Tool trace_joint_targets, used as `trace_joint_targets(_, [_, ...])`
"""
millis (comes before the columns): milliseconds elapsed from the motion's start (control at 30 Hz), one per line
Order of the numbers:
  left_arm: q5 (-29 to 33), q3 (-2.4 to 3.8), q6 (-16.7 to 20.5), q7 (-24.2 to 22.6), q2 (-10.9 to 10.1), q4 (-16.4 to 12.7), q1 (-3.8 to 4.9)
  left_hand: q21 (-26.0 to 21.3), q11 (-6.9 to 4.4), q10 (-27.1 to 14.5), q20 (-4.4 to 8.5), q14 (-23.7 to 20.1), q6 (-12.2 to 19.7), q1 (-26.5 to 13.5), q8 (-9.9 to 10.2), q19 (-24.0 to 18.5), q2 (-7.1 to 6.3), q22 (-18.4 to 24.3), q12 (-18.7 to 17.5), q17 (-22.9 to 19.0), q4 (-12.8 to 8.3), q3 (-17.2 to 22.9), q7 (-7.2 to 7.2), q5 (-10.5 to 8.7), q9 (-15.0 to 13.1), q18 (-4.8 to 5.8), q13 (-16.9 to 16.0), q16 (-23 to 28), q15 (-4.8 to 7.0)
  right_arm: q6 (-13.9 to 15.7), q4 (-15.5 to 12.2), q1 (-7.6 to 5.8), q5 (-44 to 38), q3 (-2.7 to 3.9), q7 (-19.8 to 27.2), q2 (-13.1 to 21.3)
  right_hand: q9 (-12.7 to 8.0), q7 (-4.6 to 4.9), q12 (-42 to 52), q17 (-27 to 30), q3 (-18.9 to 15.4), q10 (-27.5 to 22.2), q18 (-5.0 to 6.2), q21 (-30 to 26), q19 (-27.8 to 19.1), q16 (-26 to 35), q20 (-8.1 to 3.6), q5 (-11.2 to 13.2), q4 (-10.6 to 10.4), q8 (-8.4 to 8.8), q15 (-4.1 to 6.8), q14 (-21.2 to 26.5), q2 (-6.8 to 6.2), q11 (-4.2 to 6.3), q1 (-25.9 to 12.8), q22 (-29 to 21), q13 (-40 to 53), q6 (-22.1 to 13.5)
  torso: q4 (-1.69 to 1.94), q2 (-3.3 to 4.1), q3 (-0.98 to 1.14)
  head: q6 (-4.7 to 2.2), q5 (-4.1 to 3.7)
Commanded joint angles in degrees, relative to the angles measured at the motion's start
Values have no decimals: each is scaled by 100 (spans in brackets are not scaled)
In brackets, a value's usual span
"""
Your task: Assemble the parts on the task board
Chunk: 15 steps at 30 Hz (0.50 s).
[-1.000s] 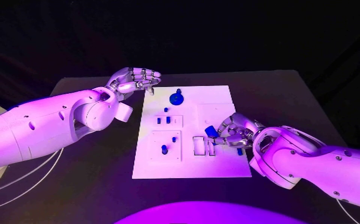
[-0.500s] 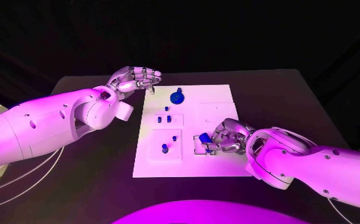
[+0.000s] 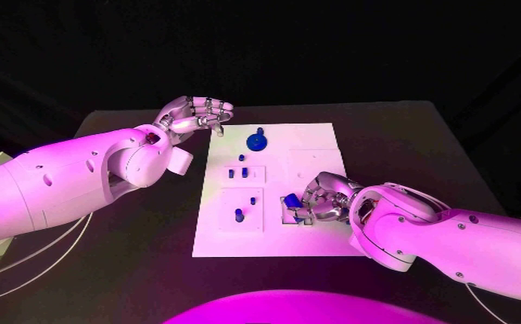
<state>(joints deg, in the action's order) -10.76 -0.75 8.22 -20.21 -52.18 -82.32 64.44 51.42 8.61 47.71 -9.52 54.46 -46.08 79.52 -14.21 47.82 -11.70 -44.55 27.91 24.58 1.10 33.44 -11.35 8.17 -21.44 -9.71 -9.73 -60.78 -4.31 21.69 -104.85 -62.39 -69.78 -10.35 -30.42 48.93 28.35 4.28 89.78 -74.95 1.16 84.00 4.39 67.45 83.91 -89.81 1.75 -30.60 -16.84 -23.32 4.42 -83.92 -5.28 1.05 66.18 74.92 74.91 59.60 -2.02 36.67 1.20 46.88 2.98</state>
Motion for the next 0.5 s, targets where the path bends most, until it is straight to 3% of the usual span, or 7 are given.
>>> trace_joint_targets(33, [-4, 4, 16, -65, 1, -16, -1, -30, -15, -43, -26, -33, 32, 2, -34, -8, 30, 7, 23, 9, 5, -15, -9, 12, 9, -81, 8, -31, 0, -127, 38, 12, -155, 2, -42, -37, 5, -139, 22, -1505, 28, 600, -74, -35, 216, -19, -25, -4, -7, -8, 21, -608, -11, 13, -86, 985, 1509, 162, -5, 1, 3, 9, 11])
trace_joint_targets(500, [-5, 4, -2, -33, -12, -20, -1, -32, -13, -50, -28, -30, 27, -3, -39, -3, 37, 8, 29, 13, 14, -17, -14, 12, 9, -80, 10, -42, -1, 13, 176, 18, -359, 2, -236, -157, 6, -128, 22, -1505, -38, 600, -61, -134, 201, -19, -12, -10, -15, -38, 10, -608, -106, 1, -478, 969, 1509, 141, -8, -3, 7, 8, 33])
